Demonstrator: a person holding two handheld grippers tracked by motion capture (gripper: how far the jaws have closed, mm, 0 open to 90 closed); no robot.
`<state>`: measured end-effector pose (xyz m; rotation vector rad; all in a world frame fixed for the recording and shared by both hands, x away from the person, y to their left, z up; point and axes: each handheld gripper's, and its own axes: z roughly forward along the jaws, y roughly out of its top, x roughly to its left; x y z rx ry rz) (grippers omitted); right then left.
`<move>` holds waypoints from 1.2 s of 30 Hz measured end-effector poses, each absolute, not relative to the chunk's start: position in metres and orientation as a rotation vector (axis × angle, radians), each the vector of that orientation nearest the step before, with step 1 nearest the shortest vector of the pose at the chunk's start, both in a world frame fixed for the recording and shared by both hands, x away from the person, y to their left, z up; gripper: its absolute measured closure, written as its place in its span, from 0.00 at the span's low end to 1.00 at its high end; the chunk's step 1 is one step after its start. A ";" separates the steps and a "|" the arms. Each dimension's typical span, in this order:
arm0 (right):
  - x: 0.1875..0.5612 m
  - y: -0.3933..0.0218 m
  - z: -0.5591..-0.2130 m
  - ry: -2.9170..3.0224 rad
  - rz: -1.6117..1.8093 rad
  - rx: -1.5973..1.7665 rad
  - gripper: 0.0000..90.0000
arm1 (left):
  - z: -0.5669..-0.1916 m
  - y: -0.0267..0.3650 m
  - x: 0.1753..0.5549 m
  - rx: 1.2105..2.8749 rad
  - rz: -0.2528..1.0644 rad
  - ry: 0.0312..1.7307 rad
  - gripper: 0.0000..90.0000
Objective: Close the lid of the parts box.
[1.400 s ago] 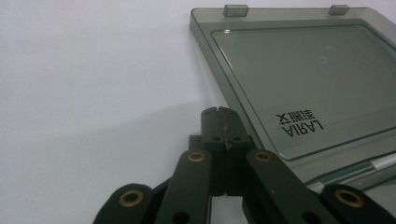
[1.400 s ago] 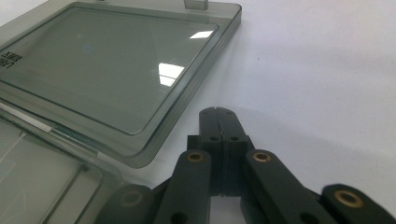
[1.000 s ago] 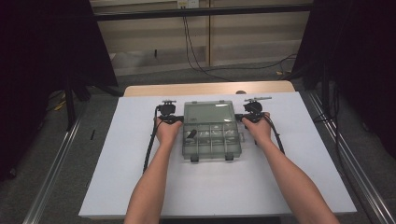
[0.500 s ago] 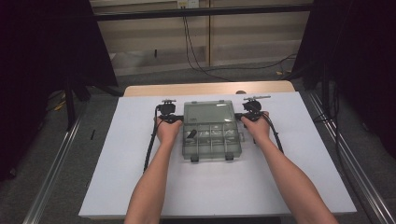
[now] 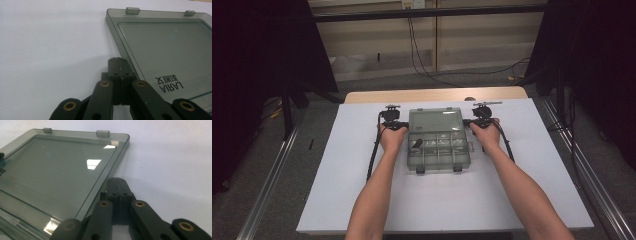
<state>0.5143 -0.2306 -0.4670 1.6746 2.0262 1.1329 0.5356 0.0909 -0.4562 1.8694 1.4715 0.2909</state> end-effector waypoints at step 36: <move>0.516 -0.247 -0.449 1.933 1.383 1.733 1.00 | -0.438 0.102 0.533 1.657 0.163 1.485 1.00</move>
